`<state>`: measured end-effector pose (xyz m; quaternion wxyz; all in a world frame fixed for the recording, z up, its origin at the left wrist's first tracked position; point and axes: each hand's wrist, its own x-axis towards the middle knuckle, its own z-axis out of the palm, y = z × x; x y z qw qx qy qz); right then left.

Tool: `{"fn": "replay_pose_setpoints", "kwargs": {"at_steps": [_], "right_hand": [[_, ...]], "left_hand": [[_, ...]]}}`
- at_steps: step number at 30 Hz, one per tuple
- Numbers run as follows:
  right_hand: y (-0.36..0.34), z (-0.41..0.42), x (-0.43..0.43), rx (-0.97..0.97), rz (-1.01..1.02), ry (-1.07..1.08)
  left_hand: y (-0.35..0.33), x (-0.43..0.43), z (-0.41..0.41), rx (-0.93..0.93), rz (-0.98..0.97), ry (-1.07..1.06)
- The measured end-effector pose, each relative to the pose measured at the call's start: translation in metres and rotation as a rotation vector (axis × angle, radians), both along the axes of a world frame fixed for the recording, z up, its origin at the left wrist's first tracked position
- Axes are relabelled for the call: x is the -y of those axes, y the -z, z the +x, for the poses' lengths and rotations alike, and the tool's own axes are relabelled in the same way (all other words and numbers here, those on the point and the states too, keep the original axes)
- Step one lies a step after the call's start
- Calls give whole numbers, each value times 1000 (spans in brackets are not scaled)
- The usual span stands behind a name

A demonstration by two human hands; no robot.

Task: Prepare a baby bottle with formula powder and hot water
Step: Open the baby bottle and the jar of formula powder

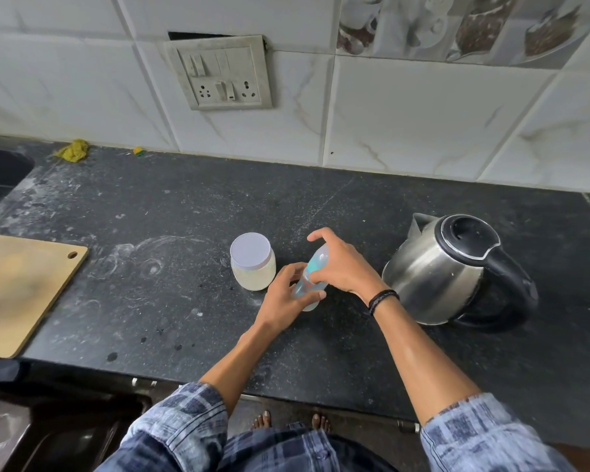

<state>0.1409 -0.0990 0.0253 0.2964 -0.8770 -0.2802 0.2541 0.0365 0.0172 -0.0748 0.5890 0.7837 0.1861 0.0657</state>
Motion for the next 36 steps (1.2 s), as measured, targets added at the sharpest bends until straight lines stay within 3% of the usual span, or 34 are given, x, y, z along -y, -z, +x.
{"fn": "replay_pose_setpoints", "kwargs": {"at_steps": [10,21,25,30,36], "right_hand": [[2,2,1,77,102,86],[23,16,7,-31,385,506],[47,25,11,-21,289,521],[78,27,9,91,102,386],[96,27,2,210,58,291]], "left_hand": [[-3,1,-1,20,-14,-21],[-3,0,-5,-3,-21,-33],[0,-2,-6,10,-1,-28],[-1,-2,-3,13,-1,-19],[-3,-6,0,-14,3,-22]]}}
